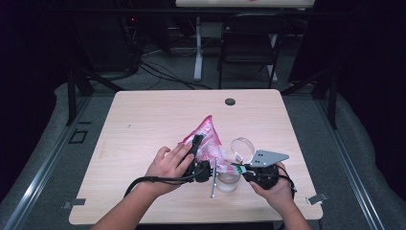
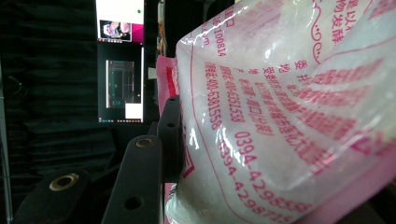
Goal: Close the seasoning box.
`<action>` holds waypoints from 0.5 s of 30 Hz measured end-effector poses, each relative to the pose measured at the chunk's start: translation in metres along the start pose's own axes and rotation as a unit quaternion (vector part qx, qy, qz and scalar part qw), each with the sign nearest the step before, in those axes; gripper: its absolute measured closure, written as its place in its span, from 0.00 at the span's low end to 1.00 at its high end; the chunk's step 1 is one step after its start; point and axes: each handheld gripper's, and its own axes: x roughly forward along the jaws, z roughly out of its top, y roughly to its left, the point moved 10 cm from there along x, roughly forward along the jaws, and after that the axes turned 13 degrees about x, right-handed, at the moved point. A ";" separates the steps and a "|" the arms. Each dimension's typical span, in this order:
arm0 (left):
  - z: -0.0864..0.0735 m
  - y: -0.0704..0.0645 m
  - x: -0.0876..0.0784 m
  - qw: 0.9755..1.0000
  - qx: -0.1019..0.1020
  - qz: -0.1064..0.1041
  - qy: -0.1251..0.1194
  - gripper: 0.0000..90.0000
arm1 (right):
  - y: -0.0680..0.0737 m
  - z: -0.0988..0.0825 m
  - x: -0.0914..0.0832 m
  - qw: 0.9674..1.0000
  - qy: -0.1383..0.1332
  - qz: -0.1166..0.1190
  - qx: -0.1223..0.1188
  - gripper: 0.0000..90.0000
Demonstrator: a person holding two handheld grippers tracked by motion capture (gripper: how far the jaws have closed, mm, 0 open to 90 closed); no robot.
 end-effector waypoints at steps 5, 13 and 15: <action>0.001 0.003 0.000 1.000 0.010 0.007 -0.002 0.71 | 0.000 0.000 0.000 1.000 0.000 0.001 0.000 1.00; 0.002 0.004 0.000 1.000 0.011 0.012 -0.005 0.71 | 0.000 -0.001 0.001 1.000 0.001 -0.001 0.001 1.00; 0.001 0.005 -0.001 1.000 0.014 0.010 0.000 0.71 | 0.000 -0.001 0.001 1.000 0.000 -0.001 0.001 1.00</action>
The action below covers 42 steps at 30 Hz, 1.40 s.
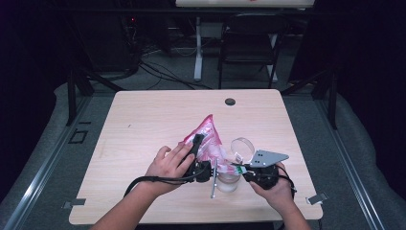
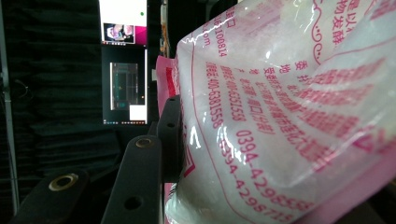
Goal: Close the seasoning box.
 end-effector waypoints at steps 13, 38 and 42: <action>0.002 0.001 0.000 1.000 0.004 0.010 -0.006 0.71 | 0.000 -0.001 0.000 1.000 0.003 -0.001 -0.001 1.00; 0.004 0.003 -0.001 1.000 0.014 0.009 -0.002 0.71 | -0.001 -0.002 0.001 1.000 0.004 -0.001 0.000 1.00; 0.004 0.001 -0.001 1.000 0.010 0.004 -0.003 0.71 | -0.001 -0.002 0.001 1.000 0.005 -0.002 0.000 1.00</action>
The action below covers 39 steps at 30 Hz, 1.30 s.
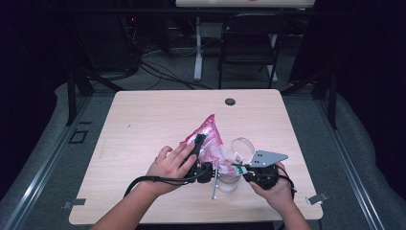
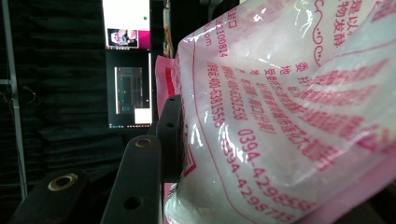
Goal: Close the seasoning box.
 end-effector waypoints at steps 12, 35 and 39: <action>0.001 0.002 0.000 1.000 -0.002 0.009 -0.005 0.71 | 0.000 0.000 0.000 1.000 0.000 0.000 0.000 1.00; 0.001 0.003 -0.001 1.000 0.004 0.009 -0.002 0.71 | 0.000 -0.001 0.000 1.000 0.002 -0.001 0.000 1.00; 0.001 0.003 -0.001 1.000 0.004 0.008 -0.002 0.71 | 0.000 -0.001 0.000 1.000 0.002 -0.001 0.000 1.00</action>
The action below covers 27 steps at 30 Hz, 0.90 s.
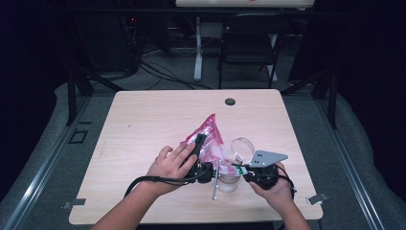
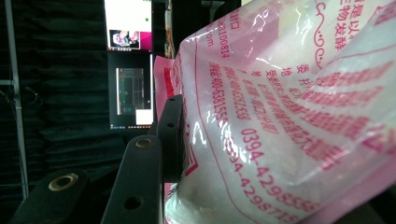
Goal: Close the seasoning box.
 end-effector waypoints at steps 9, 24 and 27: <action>0.001 0.000 0.000 1.000 -0.003 0.000 -0.001 0.71 | 0.000 0.000 0.000 1.000 0.000 0.001 0.001 1.00; 0.003 0.004 0.000 1.000 0.001 0.003 -0.004 0.71 | -0.001 0.001 -0.001 1.000 -0.002 0.000 0.002 1.00; 0.004 0.004 0.000 1.000 -0.002 0.008 -0.008 0.71 | -0.001 0.001 -0.002 1.000 -0.003 0.000 0.003 1.00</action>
